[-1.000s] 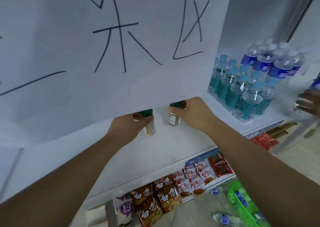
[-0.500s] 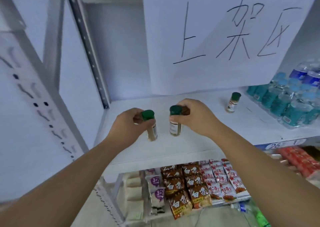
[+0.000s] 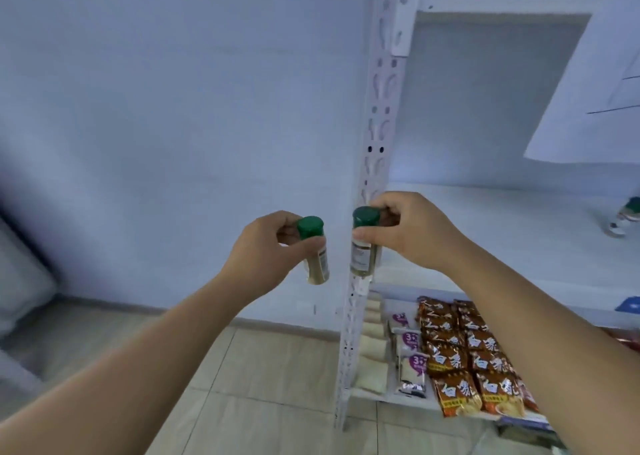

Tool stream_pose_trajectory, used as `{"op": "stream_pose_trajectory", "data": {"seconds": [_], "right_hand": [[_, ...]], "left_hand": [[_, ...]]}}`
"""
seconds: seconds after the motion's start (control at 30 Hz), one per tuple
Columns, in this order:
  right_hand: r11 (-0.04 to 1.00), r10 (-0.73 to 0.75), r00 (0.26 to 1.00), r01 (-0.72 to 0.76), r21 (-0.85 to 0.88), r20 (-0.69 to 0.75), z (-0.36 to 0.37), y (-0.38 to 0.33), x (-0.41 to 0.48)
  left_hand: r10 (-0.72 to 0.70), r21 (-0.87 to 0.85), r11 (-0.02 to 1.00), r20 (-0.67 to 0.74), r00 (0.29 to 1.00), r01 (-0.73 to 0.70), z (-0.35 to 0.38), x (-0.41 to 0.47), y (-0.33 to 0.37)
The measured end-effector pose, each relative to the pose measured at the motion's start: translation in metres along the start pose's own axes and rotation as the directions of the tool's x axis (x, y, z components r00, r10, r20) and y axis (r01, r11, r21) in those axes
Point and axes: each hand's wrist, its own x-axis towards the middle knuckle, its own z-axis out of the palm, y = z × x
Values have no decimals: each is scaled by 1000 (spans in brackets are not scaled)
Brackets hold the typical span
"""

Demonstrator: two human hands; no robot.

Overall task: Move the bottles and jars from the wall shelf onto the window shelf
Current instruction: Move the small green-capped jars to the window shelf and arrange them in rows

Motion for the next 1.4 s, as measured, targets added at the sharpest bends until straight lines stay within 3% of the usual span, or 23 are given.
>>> {"op": "stream_pose_trajectory", "data": {"seconds": [0.23,0.53,0.8,1.03,1.4], "right_hand": [[977,-186,959,158,143,215,126,-103,47],[909,-400,793,281,307,460,306,-246,96],[871,-483,656,287,400,581,462,-348,166],[808,-585,546,335,484,599,568,-447,228],[768,-640,462,375,519,613,690,-557,280]], "left_hand": [[-188,-21,982,-285,940,190,-125,-78,-80],[-369,-52,905,-588,719,422,-279,-166,-181],[-438,-79,827,-712,549,557,-410,-178,-279],[-436,-57,775,-769,468,629,-518,-180,-327],[-444,-107,755,-809,384,646,-651,-180,-406]]}}
